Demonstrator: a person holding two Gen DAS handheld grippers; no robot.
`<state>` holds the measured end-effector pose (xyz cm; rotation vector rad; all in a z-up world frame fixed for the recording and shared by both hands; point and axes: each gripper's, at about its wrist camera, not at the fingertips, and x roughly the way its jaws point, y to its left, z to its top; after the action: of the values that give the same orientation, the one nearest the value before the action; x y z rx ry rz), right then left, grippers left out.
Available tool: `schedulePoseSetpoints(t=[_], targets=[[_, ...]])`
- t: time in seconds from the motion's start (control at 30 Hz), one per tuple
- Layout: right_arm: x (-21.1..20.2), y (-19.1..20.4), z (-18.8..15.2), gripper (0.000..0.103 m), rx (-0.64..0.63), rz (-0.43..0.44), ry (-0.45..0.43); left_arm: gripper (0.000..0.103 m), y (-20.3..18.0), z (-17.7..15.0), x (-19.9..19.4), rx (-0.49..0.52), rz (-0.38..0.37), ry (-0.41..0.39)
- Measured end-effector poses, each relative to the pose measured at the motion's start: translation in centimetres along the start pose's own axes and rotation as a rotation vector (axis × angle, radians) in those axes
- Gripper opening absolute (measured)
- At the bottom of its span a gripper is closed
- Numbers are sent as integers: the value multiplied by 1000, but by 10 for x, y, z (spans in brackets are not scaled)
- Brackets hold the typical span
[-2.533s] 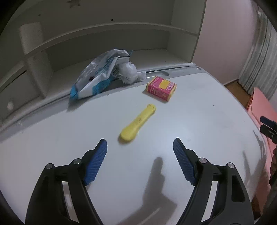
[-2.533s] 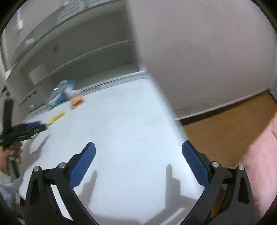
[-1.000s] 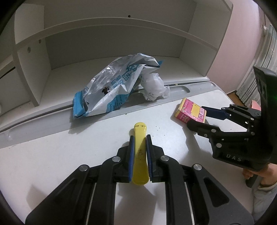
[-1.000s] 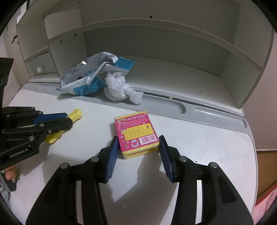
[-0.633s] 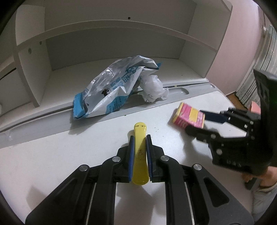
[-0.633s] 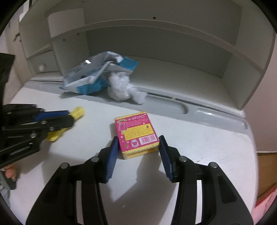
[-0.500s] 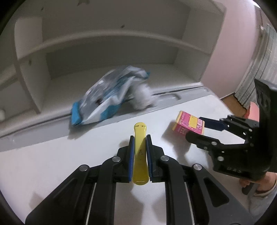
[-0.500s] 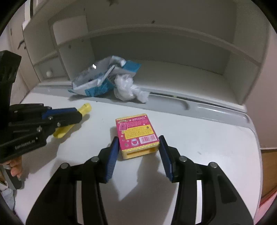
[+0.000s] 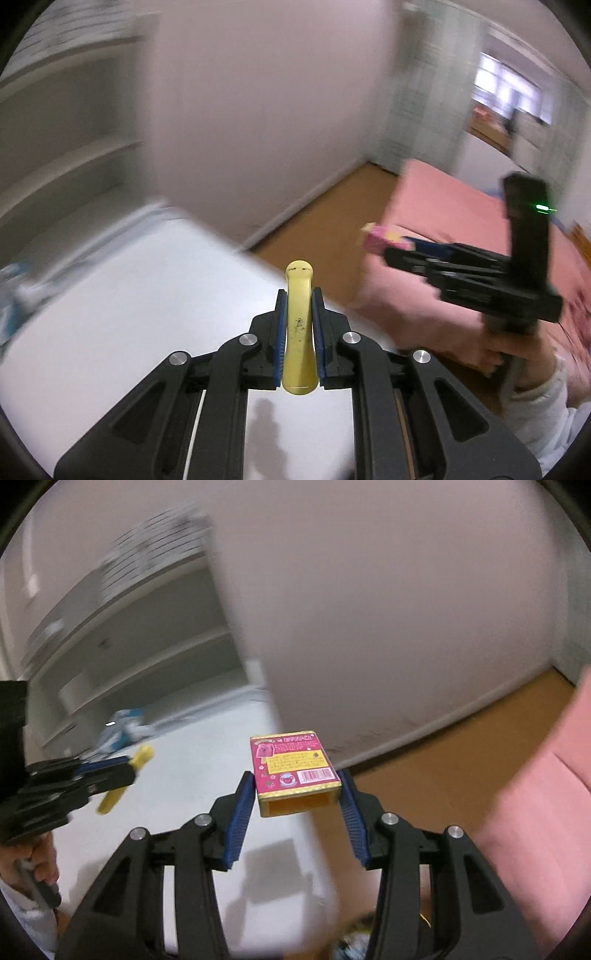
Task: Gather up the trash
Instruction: 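Carry yellow piece and pink box over the bin to drop them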
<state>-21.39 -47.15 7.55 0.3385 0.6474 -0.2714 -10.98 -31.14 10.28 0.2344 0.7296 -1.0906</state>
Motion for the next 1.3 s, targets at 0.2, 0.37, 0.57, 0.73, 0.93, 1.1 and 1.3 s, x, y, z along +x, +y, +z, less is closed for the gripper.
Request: schedulePoseSetpoints(t=[0.2,0.37,0.57,0.73,0.93,1.1,1.3], targets=[[0,-110,-78,46,182,-108,159,12,-113,-48,74,117,-220,168],[90,-180,-197,46,454,-38,479,12,-130,-141,198,14,-275,508],[127,-198,-266,46,593,-31,606,12,-123,-189,267,-9,-165,637],[131,-191,-267,46,587,-38,612,12,-128,-186,270,-6,-173,643],[119,-206,-274,46,595,-58,610,12,-123,-198,261,-13,-174,653],[110,-213,-269,88,632,-61,576,72,-133,-202,266,38,-141,674],[73,-220,-235,93,588,-203,459,93,-146,-185,241,80,-155,579]])
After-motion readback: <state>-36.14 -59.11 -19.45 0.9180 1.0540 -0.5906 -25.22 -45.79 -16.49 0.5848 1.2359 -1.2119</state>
